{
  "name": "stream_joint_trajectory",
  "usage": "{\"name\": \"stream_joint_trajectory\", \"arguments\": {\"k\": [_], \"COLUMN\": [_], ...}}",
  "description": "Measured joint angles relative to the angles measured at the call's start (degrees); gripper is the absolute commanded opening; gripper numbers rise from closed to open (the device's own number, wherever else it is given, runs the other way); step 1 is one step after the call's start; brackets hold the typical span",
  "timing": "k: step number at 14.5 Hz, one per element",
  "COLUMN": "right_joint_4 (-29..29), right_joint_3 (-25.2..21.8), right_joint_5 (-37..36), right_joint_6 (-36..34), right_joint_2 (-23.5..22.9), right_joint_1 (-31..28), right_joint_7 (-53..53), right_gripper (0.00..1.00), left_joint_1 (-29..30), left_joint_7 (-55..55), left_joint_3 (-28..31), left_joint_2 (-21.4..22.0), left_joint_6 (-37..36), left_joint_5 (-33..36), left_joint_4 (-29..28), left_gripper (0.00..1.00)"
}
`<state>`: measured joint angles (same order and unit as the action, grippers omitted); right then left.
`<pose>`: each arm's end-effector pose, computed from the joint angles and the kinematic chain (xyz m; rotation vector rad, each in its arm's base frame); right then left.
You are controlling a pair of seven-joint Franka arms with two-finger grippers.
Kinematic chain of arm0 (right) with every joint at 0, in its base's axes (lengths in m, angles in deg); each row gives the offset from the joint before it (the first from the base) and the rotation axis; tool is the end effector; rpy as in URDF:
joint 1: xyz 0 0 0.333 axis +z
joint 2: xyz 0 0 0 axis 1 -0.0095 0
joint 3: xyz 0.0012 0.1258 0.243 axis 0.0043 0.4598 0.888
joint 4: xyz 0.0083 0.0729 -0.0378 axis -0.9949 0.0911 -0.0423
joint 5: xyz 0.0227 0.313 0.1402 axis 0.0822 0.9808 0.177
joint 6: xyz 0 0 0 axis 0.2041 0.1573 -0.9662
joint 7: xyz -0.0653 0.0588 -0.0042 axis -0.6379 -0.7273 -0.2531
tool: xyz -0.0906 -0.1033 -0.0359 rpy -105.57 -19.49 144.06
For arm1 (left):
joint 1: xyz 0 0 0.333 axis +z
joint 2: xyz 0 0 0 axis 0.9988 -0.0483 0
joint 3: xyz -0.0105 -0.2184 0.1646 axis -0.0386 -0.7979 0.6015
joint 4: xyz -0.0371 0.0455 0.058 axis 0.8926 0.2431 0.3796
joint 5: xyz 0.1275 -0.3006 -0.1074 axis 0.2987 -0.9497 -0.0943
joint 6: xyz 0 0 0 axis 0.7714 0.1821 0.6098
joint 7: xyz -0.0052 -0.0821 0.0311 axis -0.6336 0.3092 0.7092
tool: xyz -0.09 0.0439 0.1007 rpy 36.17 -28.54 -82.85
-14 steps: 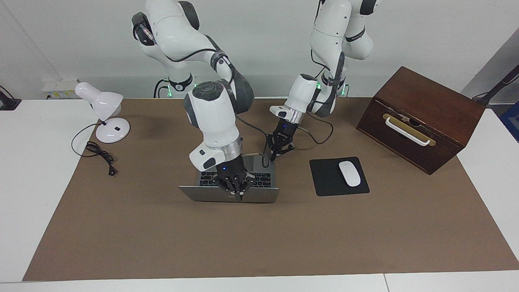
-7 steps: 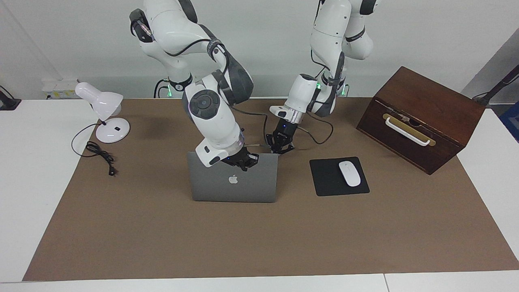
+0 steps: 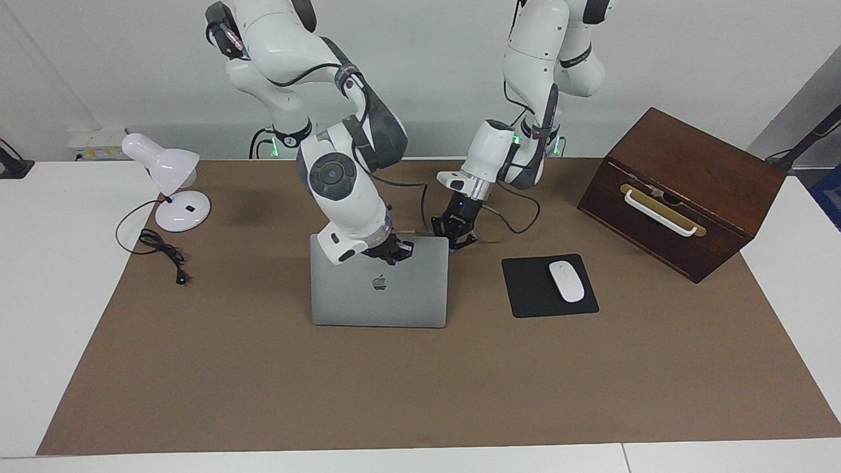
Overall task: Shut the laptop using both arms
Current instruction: 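Push the laptop screen down toward the keyboard with the right gripper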
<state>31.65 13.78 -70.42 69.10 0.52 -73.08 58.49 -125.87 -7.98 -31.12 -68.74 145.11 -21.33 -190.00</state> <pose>0.5503 0.2674 0.3528 -2.9337 0.3787 0.3187 0.3908 -0.3259 0.2454 2.5687 -0.9131 0.9974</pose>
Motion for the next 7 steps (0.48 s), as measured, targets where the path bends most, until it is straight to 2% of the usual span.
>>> {"name": "stream_joint_trajectory", "arguments": {"k": [7], "right_joint_4": [8.6], "right_joint_3": [0.27], "right_joint_5": [0.11], "right_joint_6": [6.17], "right_joint_2": [3.25], "right_joint_1": [0.23], "right_joint_7": [0.0], "right_gripper": [0.0], "left_joint_1": [-0.01], "left_joint_7": [0.03], "left_joint_3": [0.01], "left_joint_2": [0.0], "left_joint_6": [0.0], "left_joint_5": [0.0], "left_joint_4": [0.01], "left_gripper": [0.0]}}
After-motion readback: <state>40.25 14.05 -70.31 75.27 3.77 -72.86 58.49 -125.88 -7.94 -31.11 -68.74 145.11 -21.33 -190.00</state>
